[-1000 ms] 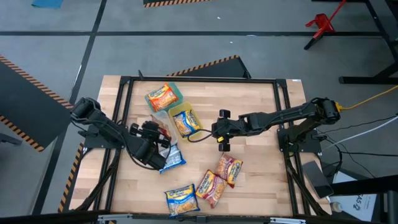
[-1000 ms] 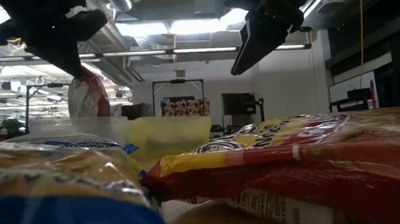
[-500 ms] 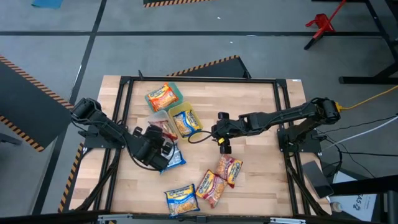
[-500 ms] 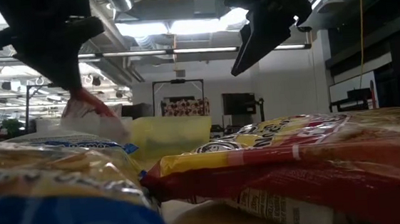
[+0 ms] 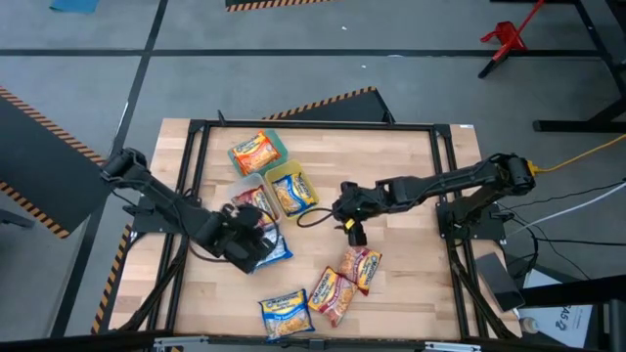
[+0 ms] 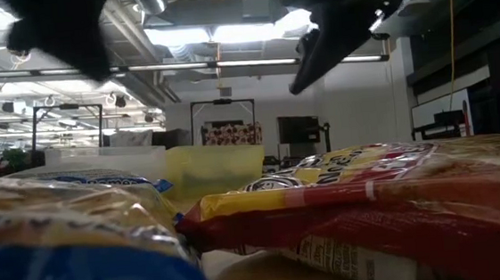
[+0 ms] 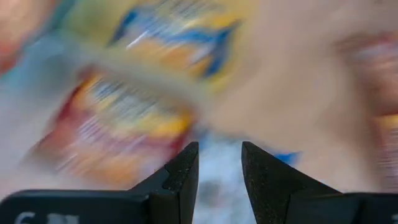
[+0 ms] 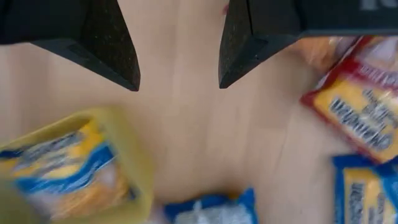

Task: Sort Maruchan noodles
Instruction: Put the right red noodle pack into the transparent bin

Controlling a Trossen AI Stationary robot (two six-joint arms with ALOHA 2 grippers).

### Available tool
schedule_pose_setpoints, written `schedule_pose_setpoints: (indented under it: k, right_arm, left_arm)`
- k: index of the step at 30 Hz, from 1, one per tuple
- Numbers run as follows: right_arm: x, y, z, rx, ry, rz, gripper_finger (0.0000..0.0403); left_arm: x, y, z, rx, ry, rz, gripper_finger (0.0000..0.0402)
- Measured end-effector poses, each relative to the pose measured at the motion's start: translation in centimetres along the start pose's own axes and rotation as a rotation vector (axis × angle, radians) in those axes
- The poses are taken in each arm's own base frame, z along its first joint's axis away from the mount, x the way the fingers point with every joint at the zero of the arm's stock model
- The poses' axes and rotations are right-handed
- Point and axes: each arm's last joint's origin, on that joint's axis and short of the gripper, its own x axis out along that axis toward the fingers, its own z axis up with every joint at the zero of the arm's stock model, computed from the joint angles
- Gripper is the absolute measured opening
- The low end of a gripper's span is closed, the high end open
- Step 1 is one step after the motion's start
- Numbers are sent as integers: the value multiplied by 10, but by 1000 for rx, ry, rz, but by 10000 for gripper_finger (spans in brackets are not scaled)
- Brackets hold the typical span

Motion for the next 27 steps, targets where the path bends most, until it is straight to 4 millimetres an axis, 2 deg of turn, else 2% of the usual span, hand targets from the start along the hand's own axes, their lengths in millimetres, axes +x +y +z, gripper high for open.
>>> schedule_pose_setpoints:
  k: [6, 9, 12, 20, 27]
  right_arm:
    - [17, 20, -43, 97, 162, 48, 207]
    - [25, 37, -69, 158, 261, 63, 207]
    - [26, 57, -84, 223, 321, 75, 207]
    - [18, 108, -97, 234, 327, 56, 207]
    - [13, 125, -103, 211, 298, -5, 207]
  left_arm:
    - [0, -33, 13, 77, -164, -243, 115]
    - [1, -41, 18, 87, -201, -295, 113]
    - [0, -44, 22, 103, -228, -326, 113]
    - [2, -46, 28, 127, -257, -335, 112]
    - [4, -46, 31, 119, -248, -349, 112]
